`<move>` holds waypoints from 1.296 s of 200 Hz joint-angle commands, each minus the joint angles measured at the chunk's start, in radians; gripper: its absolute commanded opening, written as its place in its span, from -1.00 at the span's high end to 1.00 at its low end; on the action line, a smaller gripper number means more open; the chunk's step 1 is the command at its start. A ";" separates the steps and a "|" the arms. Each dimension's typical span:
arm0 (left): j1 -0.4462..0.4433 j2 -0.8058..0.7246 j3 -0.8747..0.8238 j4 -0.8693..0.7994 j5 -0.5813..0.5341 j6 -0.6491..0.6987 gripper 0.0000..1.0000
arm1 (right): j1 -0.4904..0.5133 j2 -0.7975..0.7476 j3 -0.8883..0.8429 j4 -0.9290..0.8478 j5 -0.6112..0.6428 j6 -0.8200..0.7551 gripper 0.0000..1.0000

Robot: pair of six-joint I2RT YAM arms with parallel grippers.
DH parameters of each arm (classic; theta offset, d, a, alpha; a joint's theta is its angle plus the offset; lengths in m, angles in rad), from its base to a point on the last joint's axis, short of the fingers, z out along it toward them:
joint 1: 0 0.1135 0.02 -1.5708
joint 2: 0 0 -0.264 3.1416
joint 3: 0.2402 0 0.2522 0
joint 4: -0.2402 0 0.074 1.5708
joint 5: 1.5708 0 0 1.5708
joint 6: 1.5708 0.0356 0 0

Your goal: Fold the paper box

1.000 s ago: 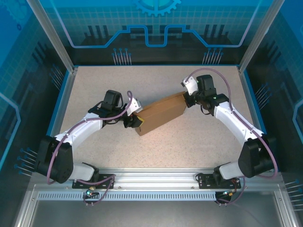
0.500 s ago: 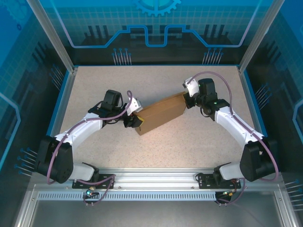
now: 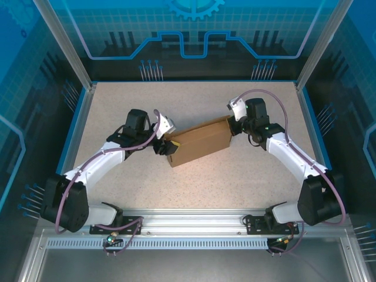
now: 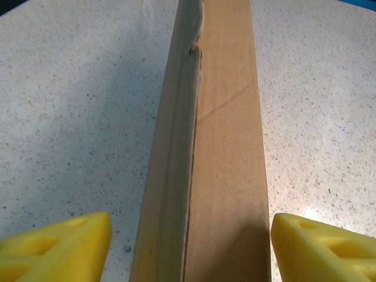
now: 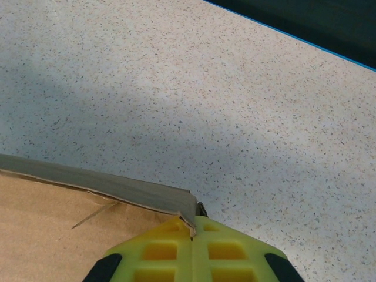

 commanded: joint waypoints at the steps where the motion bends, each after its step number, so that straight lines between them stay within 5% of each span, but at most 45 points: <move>1: 0.007 -0.041 -0.021 0.039 -0.021 -0.052 -0.50 | 0.011 0.002 -0.001 -0.087 0.009 0.026 0.94; 66: 0.004 -0.250 -0.117 0.111 -0.199 -0.480 -0.46 | 0.019 0.010 0.016 -0.102 0.021 0.047 0.95; 94: -0.014 -0.378 -0.158 0.001 -0.326 -0.614 -0.41 | 0.022 0.011 0.023 -0.108 0.024 0.051 0.95; 140: -0.066 -0.431 -0.148 -0.170 -0.398 -0.627 -0.22 | 0.024 0.022 0.028 -0.104 0.024 0.056 0.95; 259: -0.091 -0.252 -0.060 -0.114 -0.398 -0.581 0.48 | 0.029 0.031 0.032 -0.109 0.029 0.048 0.95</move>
